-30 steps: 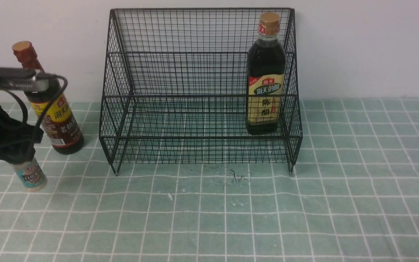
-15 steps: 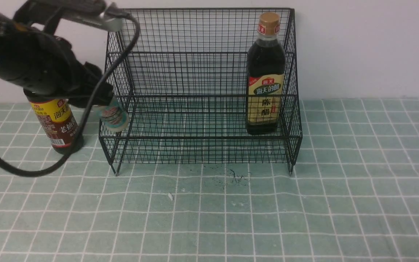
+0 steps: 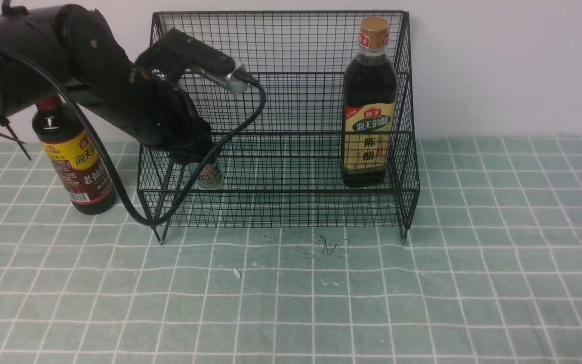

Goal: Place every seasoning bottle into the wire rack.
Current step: Use the left arm to put the condiment bottle back on the shelf, then use the left arm to grab the condiment bottle closest to it

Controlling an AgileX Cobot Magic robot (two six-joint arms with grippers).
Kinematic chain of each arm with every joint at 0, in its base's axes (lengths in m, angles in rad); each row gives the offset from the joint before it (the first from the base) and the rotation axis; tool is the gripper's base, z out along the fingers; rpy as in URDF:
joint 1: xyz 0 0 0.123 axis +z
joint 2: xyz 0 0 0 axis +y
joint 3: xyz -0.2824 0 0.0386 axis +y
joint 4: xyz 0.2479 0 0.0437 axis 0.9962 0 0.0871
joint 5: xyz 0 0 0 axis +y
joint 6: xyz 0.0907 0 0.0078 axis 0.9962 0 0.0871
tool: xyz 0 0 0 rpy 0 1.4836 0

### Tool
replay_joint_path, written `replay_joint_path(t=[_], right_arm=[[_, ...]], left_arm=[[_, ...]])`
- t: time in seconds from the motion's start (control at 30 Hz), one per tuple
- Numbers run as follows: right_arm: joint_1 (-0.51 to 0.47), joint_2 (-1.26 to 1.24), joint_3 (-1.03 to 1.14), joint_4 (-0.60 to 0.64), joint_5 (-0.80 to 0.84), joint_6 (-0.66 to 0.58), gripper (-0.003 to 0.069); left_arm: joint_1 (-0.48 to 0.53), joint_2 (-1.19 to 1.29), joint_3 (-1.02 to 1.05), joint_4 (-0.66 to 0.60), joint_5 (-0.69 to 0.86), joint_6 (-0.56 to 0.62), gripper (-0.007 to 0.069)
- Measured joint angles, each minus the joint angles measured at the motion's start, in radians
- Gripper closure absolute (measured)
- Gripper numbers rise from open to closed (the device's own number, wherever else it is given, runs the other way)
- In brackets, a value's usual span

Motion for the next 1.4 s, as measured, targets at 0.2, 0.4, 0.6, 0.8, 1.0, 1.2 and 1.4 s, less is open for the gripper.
replay_joint_path(t=[0.2, 0.4, 0.6, 0.8, 1.0, 1.2, 1.4], right_arm=[[0.000, 0.000, 0.000, 0.000, 0.000, 0.000, 0.0673], [0.000, 0.000, 0.000, 0.000, 0.000, 0.000, 0.0673], [0.000, 0.000, 0.000, 0.000, 0.000, 0.000, 0.0673], [0.000, 0.000, 0.000, 0.000, 0.000, 0.000, 0.0673], [0.000, 0.000, 0.000, 0.000, 0.000, 0.000, 0.0673], [0.000, 0.000, 0.000, 0.000, 0.000, 0.000, 0.0673], [0.000, 0.000, 0.000, 0.000, 0.000, 0.000, 0.0673]], left_arm=[[0.000, 0.073, -0.001, 0.020, 0.004, 0.000, 0.0316], [0.000, 0.081, -0.010, 0.025, 0.003, -0.018, 0.0316], [0.000, 0.068, -0.010, 0.043, 0.010, -0.020, 0.0195], [0.000, -0.002, -0.010, 0.051, 0.011, -0.022, 0.0137], [0.002, -0.145, -0.009, 0.113, 0.012, -0.073, 0.0291], [0.102, -0.308, -0.010, 0.146, 0.025, -0.277, 0.0609], [0.276, -0.333, -0.010, 0.122, 0.073, -0.422, 0.0621]])
